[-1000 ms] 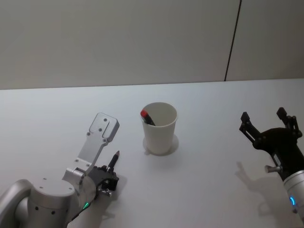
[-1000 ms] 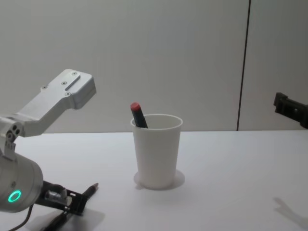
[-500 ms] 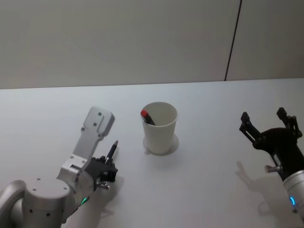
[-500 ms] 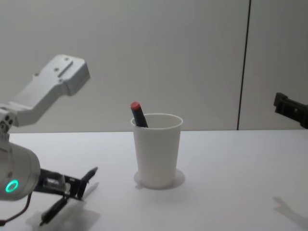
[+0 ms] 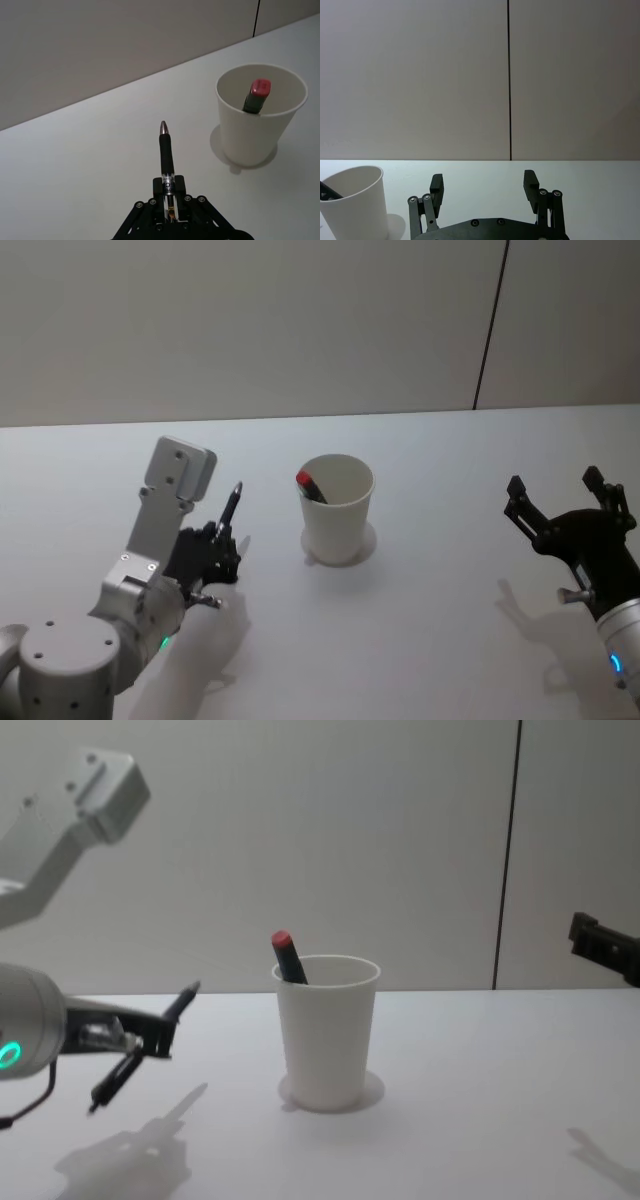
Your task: Place the pen into the pen holder.
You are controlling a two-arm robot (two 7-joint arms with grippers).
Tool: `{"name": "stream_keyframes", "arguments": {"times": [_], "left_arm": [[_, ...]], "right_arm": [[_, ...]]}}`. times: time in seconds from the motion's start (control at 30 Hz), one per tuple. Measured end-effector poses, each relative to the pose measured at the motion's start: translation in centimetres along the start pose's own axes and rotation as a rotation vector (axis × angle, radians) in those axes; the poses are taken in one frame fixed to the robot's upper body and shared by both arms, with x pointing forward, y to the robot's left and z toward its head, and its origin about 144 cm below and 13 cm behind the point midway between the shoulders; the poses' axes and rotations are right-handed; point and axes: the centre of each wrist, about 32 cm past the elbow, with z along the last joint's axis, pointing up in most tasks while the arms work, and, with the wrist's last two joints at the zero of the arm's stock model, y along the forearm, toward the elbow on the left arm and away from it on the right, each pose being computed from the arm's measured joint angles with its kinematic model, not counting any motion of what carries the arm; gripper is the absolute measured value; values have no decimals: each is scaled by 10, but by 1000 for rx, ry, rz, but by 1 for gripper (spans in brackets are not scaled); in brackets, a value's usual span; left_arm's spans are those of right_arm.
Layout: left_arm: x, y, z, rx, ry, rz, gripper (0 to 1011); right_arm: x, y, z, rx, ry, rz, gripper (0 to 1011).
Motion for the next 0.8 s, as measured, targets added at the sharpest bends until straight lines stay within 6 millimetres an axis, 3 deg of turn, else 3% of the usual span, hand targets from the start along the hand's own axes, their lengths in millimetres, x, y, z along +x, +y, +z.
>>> {"name": "stream_keyframes", "arguments": {"times": [0.8], "left_arm": [[21, 9, -10, -415, 39, -89, 139]], "right_arm": [[0, 0, 0, 0, 0, 0, 1001]]}}
